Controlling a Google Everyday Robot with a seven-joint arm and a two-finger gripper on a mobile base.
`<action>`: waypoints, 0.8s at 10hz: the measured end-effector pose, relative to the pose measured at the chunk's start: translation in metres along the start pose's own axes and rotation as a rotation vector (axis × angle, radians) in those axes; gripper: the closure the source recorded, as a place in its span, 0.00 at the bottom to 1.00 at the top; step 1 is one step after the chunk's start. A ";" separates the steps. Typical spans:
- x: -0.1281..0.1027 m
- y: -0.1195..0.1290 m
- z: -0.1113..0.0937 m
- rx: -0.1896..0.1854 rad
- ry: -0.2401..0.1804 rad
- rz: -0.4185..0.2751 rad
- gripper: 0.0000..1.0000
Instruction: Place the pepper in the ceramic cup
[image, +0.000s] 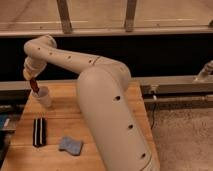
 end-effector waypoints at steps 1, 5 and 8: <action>0.000 0.001 0.000 0.002 -0.002 -0.003 0.32; -0.001 -0.023 0.002 0.028 -0.053 0.004 0.20; -0.003 -0.027 0.017 0.005 -0.092 -0.004 0.20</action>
